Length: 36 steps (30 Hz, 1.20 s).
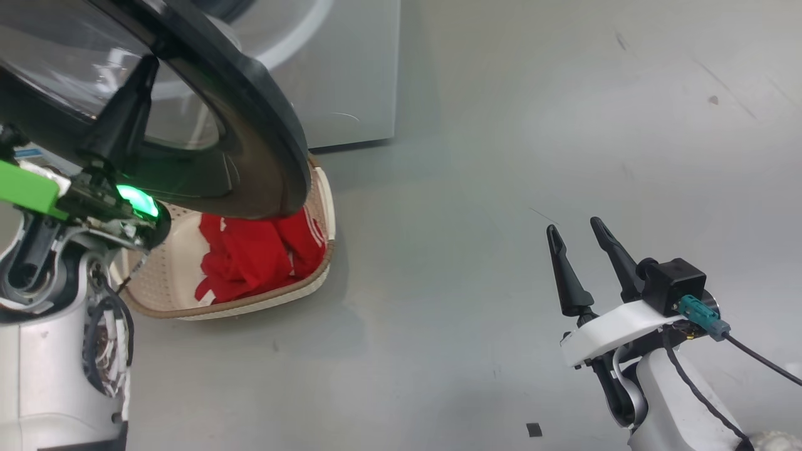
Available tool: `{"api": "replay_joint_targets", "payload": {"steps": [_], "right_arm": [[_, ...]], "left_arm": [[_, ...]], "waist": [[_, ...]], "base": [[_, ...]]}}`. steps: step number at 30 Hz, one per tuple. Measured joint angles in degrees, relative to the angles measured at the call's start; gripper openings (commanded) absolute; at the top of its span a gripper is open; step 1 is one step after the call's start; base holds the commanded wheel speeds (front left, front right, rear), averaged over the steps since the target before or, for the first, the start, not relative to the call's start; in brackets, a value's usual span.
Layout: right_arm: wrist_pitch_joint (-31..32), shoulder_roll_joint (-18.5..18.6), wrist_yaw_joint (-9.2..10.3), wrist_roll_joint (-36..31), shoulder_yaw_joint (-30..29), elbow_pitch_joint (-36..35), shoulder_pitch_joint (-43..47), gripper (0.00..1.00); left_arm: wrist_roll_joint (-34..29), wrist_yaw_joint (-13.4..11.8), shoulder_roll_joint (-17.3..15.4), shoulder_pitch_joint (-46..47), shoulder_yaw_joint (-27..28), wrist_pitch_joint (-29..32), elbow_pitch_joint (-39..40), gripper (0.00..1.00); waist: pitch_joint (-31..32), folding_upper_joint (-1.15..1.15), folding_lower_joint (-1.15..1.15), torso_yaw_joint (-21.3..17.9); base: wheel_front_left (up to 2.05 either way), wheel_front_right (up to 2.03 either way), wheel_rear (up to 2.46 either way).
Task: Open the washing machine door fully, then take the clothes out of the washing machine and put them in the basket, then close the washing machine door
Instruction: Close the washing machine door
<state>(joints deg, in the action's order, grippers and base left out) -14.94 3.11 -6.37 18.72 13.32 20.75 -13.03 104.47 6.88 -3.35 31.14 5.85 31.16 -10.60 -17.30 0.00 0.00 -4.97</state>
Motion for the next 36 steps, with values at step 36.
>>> {"api": "replay_joint_targets", "payload": {"steps": [36], "right_arm": [[0.0,-0.3,0.99,1.8,-3.7,-0.3,-0.2,1.00]], "left_arm": [[-9.0,0.0,1.8,-3.8,4.1,-14.6,-6.4,0.00]], "waist": [[2.0,0.00,0.00,1.0]], "base": [[0.00,0.00,0.00]]}}
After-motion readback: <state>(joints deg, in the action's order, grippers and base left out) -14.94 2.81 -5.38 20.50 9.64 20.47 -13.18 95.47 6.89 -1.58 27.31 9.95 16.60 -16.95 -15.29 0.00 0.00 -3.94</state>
